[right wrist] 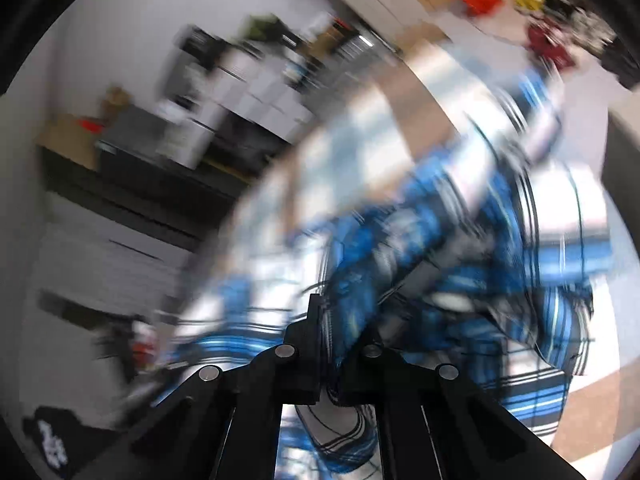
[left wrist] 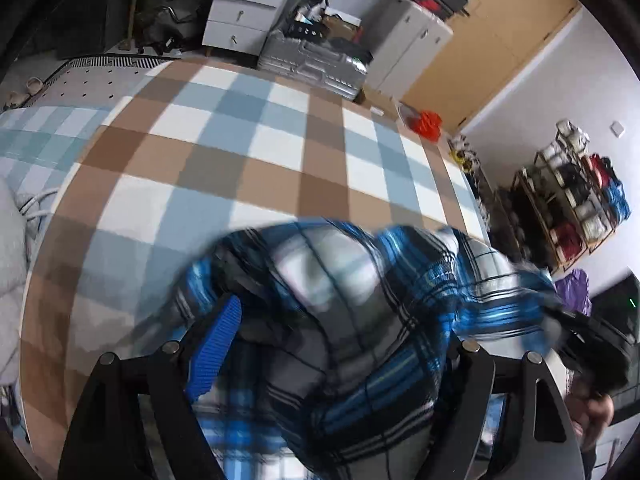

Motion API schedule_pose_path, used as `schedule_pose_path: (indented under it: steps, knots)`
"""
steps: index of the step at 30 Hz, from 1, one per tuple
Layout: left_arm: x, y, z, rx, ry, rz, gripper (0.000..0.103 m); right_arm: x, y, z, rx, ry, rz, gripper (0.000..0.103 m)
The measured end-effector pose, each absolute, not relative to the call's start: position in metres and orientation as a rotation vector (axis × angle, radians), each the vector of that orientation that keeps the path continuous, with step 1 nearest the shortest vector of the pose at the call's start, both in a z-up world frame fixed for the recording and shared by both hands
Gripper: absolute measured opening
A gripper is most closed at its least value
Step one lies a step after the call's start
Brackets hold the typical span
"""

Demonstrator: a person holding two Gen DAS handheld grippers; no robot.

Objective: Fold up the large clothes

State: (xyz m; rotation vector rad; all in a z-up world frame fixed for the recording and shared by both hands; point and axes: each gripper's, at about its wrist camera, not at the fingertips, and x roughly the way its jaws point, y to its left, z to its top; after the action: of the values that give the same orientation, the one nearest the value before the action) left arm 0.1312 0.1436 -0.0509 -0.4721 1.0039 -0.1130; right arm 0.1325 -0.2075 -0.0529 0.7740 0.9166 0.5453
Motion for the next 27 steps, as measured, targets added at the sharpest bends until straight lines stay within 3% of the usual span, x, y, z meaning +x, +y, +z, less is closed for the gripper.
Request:
schedule_pose_path:
  steps: [3,11,14,20,22,23,24,26,27]
  knots:
    - [0.132,0.156,-0.061,-0.497,1.034,-0.105,0.079,0.107,-0.222,-0.059,0.861,0.892,0.587,0.004]
    - [0.110,0.161,-0.072,-0.524,1.098,-0.162,0.079,0.059,-0.257,-0.155,0.981,1.037,0.334,0.006]
    - [0.095,0.171,-0.060,-0.543,1.065,-0.161,0.079,0.043,-0.258,-0.145,0.929,1.025,0.340,0.006]
    - [0.061,0.172,-0.019,-0.504,0.989,-0.206,0.079,-0.001,-0.244,-0.069,0.712,0.952,0.399,0.010]
    - [0.045,0.168,-0.004,-0.498,0.969,-0.240,0.079,-0.018,-0.243,-0.048,0.683,0.915,0.431,0.018]
    - [0.042,0.166,0.000,-0.496,0.963,-0.251,0.079,-0.029,-0.240,-0.033,0.660,0.886,0.450,0.036]
    - [0.035,0.164,0.008,-0.488,0.955,-0.265,0.079,-0.045,-0.238,-0.012,0.638,0.837,0.472,0.067]
    - [0.018,0.160,0.026,-0.456,0.917,-0.271,0.079,-0.068,-0.230,0.027,0.586,0.723,0.498,0.086]
    - [0.011,0.158,0.034,-0.434,0.894,-0.266,0.079,-0.087,-0.228,0.048,0.538,0.657,0.509,0.087]
